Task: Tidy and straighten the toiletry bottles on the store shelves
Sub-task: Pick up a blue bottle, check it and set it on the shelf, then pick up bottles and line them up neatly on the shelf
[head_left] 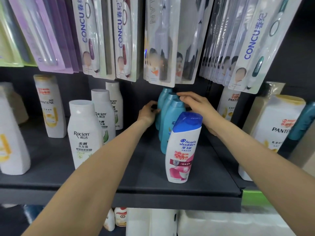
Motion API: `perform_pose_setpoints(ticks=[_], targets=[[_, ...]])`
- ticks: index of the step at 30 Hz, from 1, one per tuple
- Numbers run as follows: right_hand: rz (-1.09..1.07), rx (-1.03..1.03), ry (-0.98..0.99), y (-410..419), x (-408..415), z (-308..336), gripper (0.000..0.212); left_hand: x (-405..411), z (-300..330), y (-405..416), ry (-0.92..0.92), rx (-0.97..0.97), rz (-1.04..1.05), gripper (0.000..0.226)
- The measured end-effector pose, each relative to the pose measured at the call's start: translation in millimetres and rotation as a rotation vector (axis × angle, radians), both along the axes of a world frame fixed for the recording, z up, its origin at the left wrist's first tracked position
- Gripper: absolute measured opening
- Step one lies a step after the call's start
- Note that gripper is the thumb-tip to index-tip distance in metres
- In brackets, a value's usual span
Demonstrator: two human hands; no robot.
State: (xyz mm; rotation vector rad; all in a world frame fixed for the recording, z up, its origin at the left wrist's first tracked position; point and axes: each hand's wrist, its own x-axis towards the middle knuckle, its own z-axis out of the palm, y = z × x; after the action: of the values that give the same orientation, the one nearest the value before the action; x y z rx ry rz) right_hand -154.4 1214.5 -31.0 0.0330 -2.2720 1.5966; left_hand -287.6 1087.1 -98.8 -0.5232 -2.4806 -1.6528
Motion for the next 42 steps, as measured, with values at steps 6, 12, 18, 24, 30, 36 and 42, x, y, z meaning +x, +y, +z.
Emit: perform_pose_setpoints(ticks=[6, 12, 18, 24, 30, 36, 42], targets=[[0.023, -0.014, -0.022, 0.8, 3.8, 0.1, 0.023, 3.6, 6.2, 0.1, -0.027, -0.035, 0.054, 0.031], [-0.007, 0.027, -0.007, 0.6, 8.8, 5.7, 0.018, 11.5, 13.7, -13.9, -0.064, 0.046, 0.118, 0.023], [-0.101, 0.227, 0.036, 4.4, 25.4, 10.3, 0.015, 46.9, 25.5, -32.8, 0.017, 0.038, 0.068, 0.017], [-0.269, 0.208, 0.06, 0.9, 73.2, -3.4, 0.019, 98.6, 25.4, -55.0, 0.103, 0.017, 0.026, 0.015], [-0.387, 0.113, 0.023, -14.1, 125.4, -26.0, 0.017, 157.6, 25.7, -72.8, 0.168, -0.004, -0.001, 0.008], [-0.244, 0.049, -0.122, -38.1, 161.7, -45.2, 0.016, 206.5, 21.2, -86.9, 0.211, -0.068, -0.01, 0.006], [-0.071, 0.065, -0.153, -67.3, 170.3, -48.8, 0.017, 248.2, 16.3, -120.1, 0.274, -0.179, 0.093, 0.009]])
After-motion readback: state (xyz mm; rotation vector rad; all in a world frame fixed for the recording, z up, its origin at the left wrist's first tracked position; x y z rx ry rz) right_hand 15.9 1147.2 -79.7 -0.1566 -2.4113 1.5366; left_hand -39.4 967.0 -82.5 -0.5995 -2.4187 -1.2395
